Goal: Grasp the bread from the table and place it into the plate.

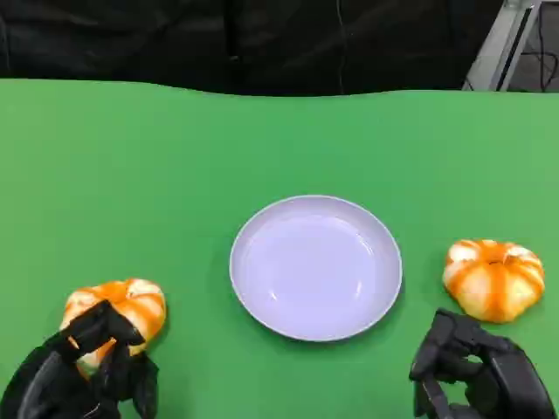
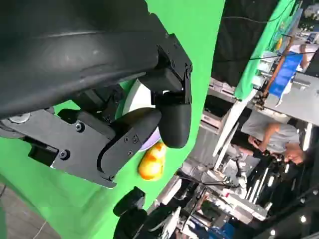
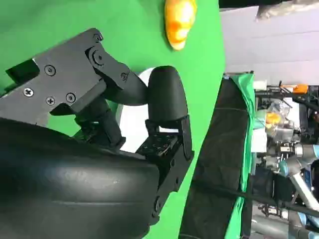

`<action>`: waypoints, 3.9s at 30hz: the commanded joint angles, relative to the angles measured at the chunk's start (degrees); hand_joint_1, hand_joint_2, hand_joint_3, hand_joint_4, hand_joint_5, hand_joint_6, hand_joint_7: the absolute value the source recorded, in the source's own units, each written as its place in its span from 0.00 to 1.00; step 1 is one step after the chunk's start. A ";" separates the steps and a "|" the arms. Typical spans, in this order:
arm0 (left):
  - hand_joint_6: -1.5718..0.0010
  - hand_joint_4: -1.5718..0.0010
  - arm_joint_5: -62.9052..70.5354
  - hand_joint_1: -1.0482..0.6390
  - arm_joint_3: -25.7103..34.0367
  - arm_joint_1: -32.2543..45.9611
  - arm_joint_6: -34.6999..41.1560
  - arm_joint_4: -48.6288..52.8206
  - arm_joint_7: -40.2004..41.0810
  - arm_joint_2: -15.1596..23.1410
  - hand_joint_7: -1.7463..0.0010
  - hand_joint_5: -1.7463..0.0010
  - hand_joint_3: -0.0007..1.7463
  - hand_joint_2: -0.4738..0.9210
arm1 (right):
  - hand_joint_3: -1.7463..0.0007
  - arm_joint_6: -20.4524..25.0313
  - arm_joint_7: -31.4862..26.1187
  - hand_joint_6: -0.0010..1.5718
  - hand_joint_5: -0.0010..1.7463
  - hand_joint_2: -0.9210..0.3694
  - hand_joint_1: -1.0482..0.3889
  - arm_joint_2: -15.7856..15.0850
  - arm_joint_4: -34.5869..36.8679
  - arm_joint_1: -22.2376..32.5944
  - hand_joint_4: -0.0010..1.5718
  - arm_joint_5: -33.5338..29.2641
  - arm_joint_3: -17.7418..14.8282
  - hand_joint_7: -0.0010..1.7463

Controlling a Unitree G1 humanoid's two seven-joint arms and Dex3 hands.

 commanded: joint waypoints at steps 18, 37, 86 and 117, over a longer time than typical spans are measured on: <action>0.51 0.67 57.66 0.30 1.77 2.00 -50.53 1.57 34.80 2.30 0.96 0.81 0.12 0.99 | 0.30 -1.07 -0.09 0.51 1.00 0.30 0.64 -0.53 -0.04 0.19 0.55 0.03 -0.65 0.88; 0.75 0.94 97.52 0.06 -11.66 -1.91 -20.36 -5.11 53.90 14.79 1.00 0.99 0.15 1.00 | 0.31 -1.02 0.23 0.52 1.00 0.29 0.64 -0.52 -0.12 -0.03 0.54 0.14 -0.82 0.86; 0.70 0.63 75.61 0.58 -25.90 -16.03 -17.52 15.15 62.86 19.50 0.01 0.00 0.12 1.00 | 0.35 0.09 0.10 0.48 1.00 0.25 0.65 -0.45 -2.16 1.05 0.52 0.82 0.16 0.88; 0.64 0.58 79.37 0.55 -34.90 -34.17 -17.46 8.46 53.24 7.65 0.00 0.00 0.18 0.97 | 0.38 -0.53 -0.47 0.48 1.00 0.23 0.64 0.26 -2.10 1.40 0.51 0.13 0.62 0.88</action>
